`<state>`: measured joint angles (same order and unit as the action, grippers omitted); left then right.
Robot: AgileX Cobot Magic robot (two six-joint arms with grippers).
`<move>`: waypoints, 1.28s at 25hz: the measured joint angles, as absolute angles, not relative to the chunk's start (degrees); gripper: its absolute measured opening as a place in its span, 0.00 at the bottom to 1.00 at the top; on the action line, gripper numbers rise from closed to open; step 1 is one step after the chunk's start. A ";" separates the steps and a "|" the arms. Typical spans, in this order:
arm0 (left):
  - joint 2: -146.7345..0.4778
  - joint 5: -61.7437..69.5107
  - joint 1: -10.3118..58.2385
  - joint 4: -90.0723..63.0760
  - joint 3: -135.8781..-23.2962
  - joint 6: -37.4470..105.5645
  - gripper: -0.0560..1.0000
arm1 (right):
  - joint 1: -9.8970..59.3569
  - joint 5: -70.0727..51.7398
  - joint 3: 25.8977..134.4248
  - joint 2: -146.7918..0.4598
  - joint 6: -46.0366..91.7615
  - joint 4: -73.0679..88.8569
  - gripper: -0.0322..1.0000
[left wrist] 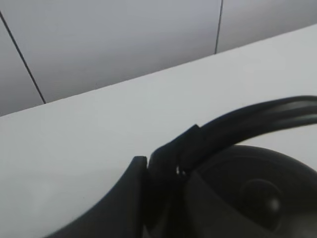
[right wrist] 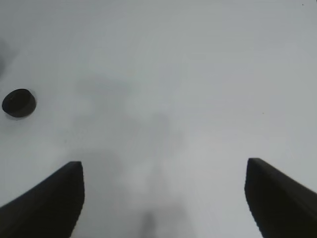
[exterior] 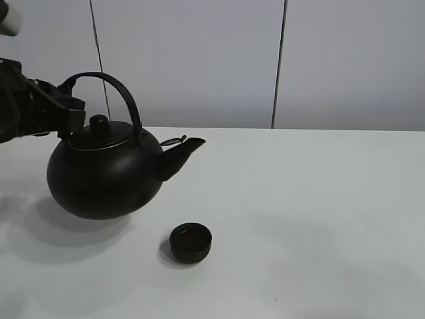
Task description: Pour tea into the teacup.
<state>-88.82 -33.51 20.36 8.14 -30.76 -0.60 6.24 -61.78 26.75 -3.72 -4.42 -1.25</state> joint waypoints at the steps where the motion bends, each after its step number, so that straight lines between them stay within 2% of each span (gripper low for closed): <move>1: -88.82 -35.36 19.80 8.14 -29.87 -1.66 0.16 | 6.24 -61.78 26.75 -3.72 -4.42 -1.25 0.62; 10: -85.12 -44.50 13.23 8.57 -20.68 -4.59 0.16 | 6.24 -61.78 26.75 -3.72 -4.42 -1.25 0.62; 18: -80.19 -48.77 5.53 15.14 -13.92 -4.69 0.16 | 6.24 -61.88 26.75 -3.72 -4.42 -1.25 0.62; 32: -80.62 -55.15 2.54 15.47 -5.95 0.38 0.16 | 6.24 -61.88 26.75 -3.72 -4.42 -1.25 0.62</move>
